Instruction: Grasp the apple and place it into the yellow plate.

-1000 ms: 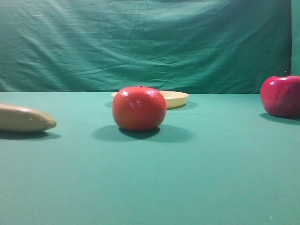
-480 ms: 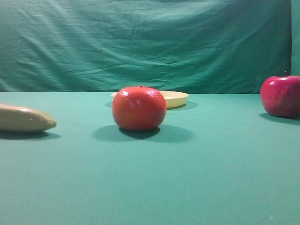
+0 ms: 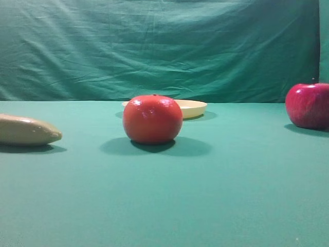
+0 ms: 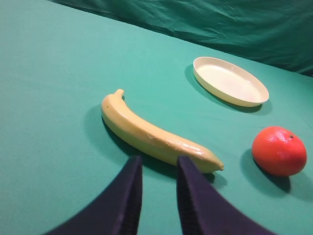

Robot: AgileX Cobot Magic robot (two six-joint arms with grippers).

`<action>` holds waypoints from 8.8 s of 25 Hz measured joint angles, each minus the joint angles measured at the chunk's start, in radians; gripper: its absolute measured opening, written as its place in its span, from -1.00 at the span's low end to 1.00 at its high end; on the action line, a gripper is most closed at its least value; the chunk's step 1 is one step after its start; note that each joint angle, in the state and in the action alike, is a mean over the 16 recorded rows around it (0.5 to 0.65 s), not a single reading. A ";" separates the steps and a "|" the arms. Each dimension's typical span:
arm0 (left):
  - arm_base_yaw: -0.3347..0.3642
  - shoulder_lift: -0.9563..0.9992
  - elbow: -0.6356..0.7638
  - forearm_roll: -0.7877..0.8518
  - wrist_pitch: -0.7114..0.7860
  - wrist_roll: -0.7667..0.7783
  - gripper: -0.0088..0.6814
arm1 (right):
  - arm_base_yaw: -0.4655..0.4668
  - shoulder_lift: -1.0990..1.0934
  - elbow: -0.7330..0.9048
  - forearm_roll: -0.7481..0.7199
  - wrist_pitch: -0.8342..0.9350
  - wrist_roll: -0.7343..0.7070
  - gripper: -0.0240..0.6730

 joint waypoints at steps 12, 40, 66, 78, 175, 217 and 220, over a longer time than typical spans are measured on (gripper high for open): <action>0.000 0.000 0.000 0.000 0.000 0.000 -0.52 | 0.000 0.000 -0.009 0.207 -0.116 -0.003 -0.93; 0.000 0.000 0.000 0.000 0.000 0.000 -0.52 | 0.000 0.506 -0.434 0.234 -0.133 -0.365 -0.93; 0.000 0.000 0.000 0.000 0.000 0.000 -0.52 | 0.000 1.423 -1.103 0.039 0.453 -0.242 -0.89; 0.000 0.000 0.000 0.000 0.000 0.000 -0.52 | 0.000 1.632 -1.254 -0.027 0.463 -0.231 0.27; 0.000 0.000 0.000 0.000 0.000 0.000 -0.52 | 0.304 1.876 -2.056 -0.079 0.724 -0.125 -0.86; 0.000 0.000 0.000 0.000 0.000 0.000 -0.52 | 0.303 0.534 -0.774 -0.194 0.510 -0.018 -0.93; 0.000 0.000 0.000 0.000 0.000 0.000 -0.52 | 0.292 0.506 -0.746 -0.205 0.491 -0.004 -0.93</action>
